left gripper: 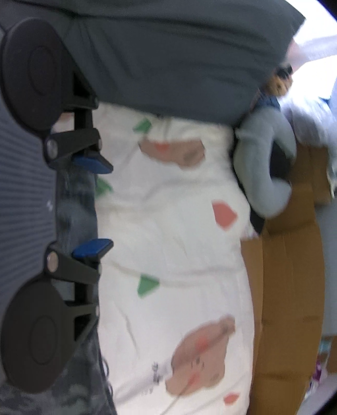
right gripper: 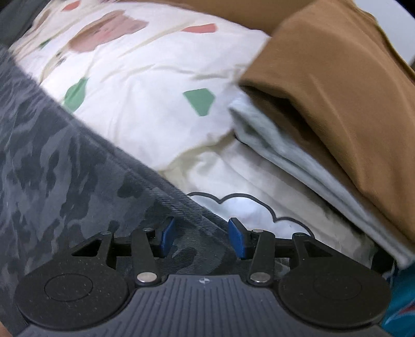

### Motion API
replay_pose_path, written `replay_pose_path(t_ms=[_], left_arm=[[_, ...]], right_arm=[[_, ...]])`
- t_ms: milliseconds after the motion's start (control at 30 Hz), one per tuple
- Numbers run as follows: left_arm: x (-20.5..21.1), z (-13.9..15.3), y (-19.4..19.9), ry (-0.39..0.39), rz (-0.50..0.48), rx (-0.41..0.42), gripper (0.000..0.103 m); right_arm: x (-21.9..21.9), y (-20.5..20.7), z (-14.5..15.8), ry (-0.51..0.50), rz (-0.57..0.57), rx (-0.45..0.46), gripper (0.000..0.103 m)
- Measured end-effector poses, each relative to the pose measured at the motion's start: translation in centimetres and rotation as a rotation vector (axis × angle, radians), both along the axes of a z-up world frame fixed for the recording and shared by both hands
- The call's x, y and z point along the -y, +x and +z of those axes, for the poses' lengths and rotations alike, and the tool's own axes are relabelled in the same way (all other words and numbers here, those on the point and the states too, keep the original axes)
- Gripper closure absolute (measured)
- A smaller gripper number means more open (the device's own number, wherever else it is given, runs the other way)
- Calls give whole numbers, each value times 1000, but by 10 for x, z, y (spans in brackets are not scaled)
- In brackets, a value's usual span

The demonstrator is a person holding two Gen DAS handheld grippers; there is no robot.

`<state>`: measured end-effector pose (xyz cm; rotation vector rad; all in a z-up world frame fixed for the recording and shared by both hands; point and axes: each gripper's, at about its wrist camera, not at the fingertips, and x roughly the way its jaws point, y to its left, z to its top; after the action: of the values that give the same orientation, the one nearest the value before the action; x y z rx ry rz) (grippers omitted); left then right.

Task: Fold clothes
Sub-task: 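Pinch the pants fold edge with the right tool while the left tool closes on the pants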

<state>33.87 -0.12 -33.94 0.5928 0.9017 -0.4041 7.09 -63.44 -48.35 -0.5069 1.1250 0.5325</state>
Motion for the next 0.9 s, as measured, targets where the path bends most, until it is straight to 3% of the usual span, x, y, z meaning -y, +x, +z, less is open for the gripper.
replay_pose_path(t_ms=[100, 133, 167, 267, 900], left_arm=[[20, -5, -9, -17, -42, -31, 45], [27, -7, -12, -21, -55, -41, 45], [34, -10, -16, -19, -74, -48, 45], [54, -20, -30, -4, -144, -63, 45], [175, -90, -113, 44, -633, -182, 46]], right_arm=[[-5, -2, -3, -23, 47, -4, 59], [-7, -2, -3, -29, 58, -5, 76], [-8, -3, -3, -36, 67, -5, 85], [-9, -7, -3, -47, 94, 7, 96], [-20, -8, -2, -106, 133, 45, 101]])
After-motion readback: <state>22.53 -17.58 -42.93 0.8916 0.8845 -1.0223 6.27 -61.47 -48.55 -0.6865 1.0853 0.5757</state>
